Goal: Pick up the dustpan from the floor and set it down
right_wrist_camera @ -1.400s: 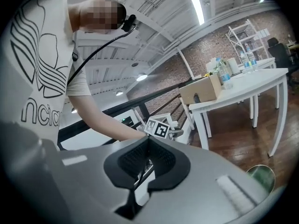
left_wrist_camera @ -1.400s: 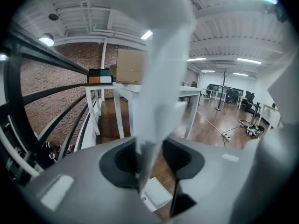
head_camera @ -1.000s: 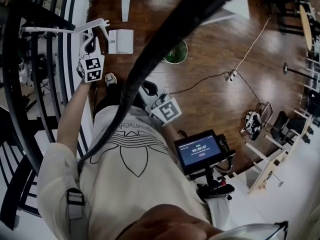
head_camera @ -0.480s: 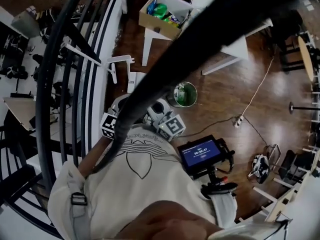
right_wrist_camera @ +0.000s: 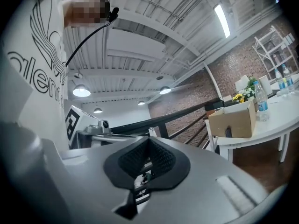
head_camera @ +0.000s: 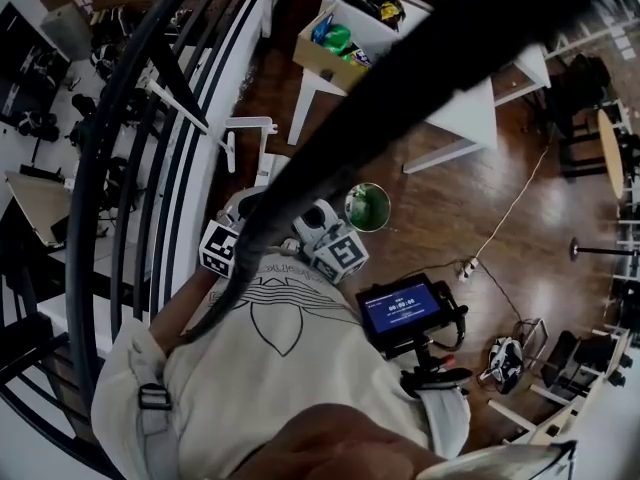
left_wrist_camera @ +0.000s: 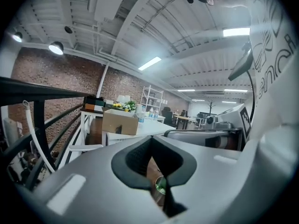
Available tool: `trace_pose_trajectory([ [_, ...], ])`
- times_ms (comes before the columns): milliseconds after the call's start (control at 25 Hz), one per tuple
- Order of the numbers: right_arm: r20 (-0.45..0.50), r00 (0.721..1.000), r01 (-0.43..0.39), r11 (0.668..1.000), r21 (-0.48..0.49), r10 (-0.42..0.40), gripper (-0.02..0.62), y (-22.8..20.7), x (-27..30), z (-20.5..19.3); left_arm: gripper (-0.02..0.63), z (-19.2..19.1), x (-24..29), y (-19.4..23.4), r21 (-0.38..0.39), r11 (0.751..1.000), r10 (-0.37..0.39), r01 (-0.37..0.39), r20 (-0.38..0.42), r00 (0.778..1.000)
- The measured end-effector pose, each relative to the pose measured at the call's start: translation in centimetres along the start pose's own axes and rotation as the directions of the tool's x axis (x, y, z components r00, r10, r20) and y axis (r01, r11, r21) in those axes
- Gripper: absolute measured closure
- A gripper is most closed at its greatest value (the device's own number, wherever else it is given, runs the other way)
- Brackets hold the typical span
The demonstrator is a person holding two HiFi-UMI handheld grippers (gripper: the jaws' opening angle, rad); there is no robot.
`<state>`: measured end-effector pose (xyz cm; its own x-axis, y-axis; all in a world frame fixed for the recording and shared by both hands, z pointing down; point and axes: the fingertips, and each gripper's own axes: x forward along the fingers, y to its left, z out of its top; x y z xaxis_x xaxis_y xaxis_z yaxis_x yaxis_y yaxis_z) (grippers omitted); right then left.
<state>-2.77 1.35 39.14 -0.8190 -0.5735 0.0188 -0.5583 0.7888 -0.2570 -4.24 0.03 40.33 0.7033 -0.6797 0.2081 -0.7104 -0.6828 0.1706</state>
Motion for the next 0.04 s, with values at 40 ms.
trace_pose_trajectory([
  [40,0.001,1.000,-0.010,1.000,-0.006,0.010,0.594,-0.03,0.56,-0.13,0.585,-0.19,-0.02,0.70,0.002,1.000,0.008,-0.008,0.005,1.000],
])
